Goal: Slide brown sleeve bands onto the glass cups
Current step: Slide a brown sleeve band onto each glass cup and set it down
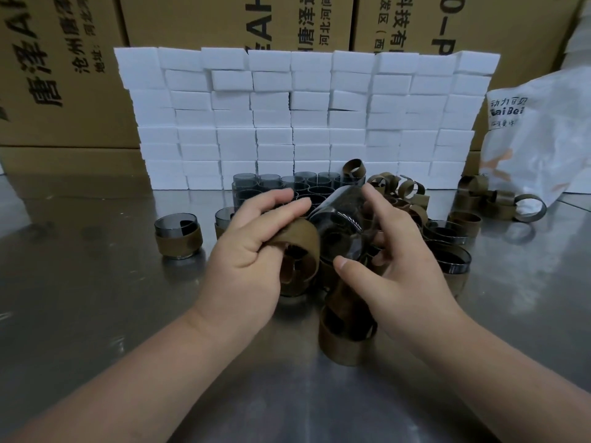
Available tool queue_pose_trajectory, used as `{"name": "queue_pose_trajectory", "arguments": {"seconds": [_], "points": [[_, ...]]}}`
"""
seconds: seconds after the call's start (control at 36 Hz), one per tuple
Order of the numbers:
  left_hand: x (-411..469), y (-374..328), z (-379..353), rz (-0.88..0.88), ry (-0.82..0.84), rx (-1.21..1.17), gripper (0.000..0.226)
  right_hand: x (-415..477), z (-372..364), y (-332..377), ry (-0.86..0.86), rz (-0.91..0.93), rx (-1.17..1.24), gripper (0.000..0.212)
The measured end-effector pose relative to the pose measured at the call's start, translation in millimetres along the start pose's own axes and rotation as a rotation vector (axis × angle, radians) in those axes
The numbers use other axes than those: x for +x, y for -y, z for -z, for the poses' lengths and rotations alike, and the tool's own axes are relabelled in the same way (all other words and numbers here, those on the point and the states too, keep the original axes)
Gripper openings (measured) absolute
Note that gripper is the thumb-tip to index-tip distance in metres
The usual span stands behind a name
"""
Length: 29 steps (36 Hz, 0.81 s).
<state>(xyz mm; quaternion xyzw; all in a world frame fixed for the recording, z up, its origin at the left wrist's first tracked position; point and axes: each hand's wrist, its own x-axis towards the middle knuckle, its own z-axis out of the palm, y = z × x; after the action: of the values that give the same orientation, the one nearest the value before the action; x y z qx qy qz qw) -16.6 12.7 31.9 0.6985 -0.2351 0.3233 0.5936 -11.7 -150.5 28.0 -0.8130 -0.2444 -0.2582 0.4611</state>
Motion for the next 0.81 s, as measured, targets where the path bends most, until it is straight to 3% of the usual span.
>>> {"name": "queue_pose_trajectory", "arguments": {"seconds": [0.14, 0.28, 0.53, 0.67, 0.81], "points": [[-5.4, 5.6, -2.3, -0.053, 0.09, 0.036, 0.075, 0.4, 0.3, 1.4, 0.007, 0.02, 0.006, 0.078], [-5.9, 8.0, -2.9, -0.074, 0.004, 0.016, 0.054, -1.6, -2.3, 2.8, 0.058, 0.006, 0.08, 0.072], [-4.0, 9.3, -1.1, -0.09, 0.0, 0.144, 0.058, -2.8, 0.9, 12.1, 0.205, -0.002, 0.122, 0.073], [-5.6, 6.6, 2.3, -0.102, 0.075, 0.248, 0.047, -4.8, -0.1, 15.4, 0.252, 0.012, -0.033, 0.091], [-8.2, 2.0, 0.5, -0.089, 0.169, 0.37, 0.057, -6.7, -6.6, 17.5, 0.243, 0.032, -0.109, 0.081]]}}
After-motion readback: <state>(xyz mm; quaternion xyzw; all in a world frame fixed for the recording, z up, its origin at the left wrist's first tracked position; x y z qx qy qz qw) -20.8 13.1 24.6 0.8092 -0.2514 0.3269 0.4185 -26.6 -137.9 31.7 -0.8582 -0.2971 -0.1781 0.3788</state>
